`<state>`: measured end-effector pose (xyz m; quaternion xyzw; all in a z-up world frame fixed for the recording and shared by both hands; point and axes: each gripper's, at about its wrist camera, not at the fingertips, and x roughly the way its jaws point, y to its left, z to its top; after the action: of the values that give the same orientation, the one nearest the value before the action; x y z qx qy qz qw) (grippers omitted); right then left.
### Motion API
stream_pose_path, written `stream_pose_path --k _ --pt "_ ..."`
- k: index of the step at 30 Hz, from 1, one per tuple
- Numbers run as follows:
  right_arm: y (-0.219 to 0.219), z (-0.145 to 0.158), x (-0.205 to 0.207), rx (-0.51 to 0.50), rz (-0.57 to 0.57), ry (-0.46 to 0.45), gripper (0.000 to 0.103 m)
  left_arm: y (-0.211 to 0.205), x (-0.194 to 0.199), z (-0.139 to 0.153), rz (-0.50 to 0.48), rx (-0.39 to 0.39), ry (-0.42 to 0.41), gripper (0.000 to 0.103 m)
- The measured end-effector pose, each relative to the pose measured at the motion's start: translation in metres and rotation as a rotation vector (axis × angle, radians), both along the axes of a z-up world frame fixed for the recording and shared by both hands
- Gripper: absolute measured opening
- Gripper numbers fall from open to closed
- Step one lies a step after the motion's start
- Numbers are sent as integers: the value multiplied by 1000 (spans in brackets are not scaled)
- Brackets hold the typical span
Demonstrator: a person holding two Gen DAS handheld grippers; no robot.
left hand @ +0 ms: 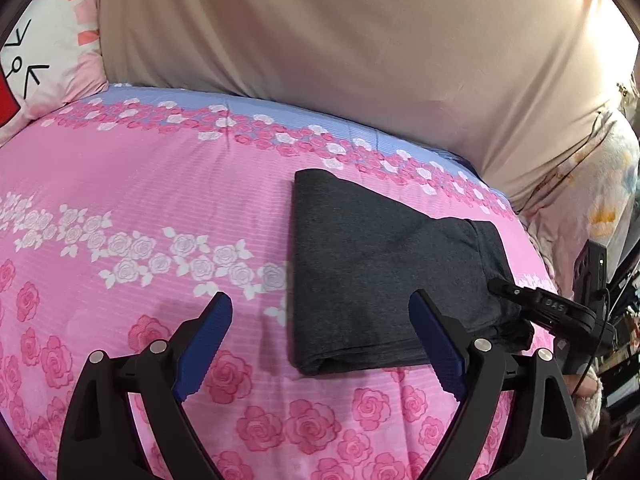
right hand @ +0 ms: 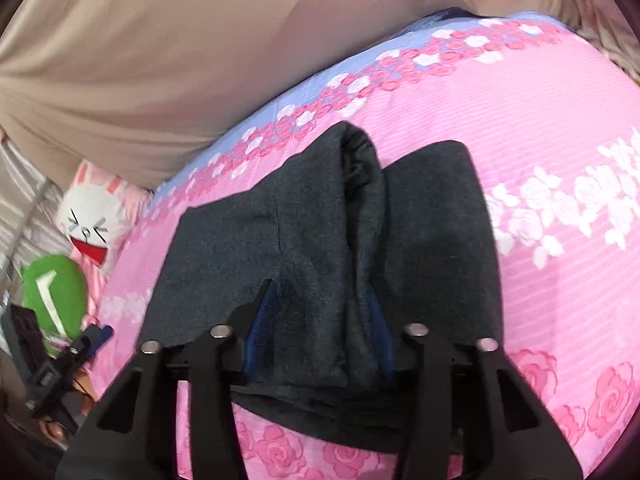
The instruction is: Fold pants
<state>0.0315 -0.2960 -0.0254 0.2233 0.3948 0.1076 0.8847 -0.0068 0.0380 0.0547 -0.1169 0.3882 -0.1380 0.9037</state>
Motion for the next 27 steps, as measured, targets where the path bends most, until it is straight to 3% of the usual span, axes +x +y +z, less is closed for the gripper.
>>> stream_pose_path --k 3,5,8,9,10,13,14,15,17,20,22,23,24,27 --pt "-12 30 -19 20 -17 -98 15 -3 -1 4 -5 1 -5 87" --pt "-23 40 -32 -31 -58 -130 11 -4 -1 4 -6 1 -8 87" --pt "-39 8 -27 -101 -101 -10 12 -7 5 -2 -13 -4 12 87" --pt "-44 -8 -25 -98 -119 50 12 -8 9 -6 -13 -9 27 87" --pt "-48 -13 -28 -52 -126 54 12 -9 13 -11 -8 -16 48 87" --pt "-50 3 -37 79 -96 -25 33 -6 15 -14 3 -44 69 87" --pt "-48 11 -35 83 -88 -49 51 -6 14 -13 3 -45 65 87" --pt "-48 15 -32 76 -79 -60 62 -7 13 -12 2 -42 60 87" --pt "-39 20 -19 62 -45 -60 63 -7 10 -9 6 -26 45 87" --pt "-21 2 4 17 -13 11 63 -6 7 -8 8 -25 42 87" --pt "-12 -14 10 16 -1 39 49 -3 5 -9 15 -24 44 87" --pt "-8 -11 6 -7 3 19 29 -1 4 -10 18 -21 47 87" --pt "-6 -2 0 -11 17 -9 19 -1 5 -11 21 -18 50 87" --pt "-11 26 -21 -30 -4 -101 17 3 6 -11 26 -24 56 87"
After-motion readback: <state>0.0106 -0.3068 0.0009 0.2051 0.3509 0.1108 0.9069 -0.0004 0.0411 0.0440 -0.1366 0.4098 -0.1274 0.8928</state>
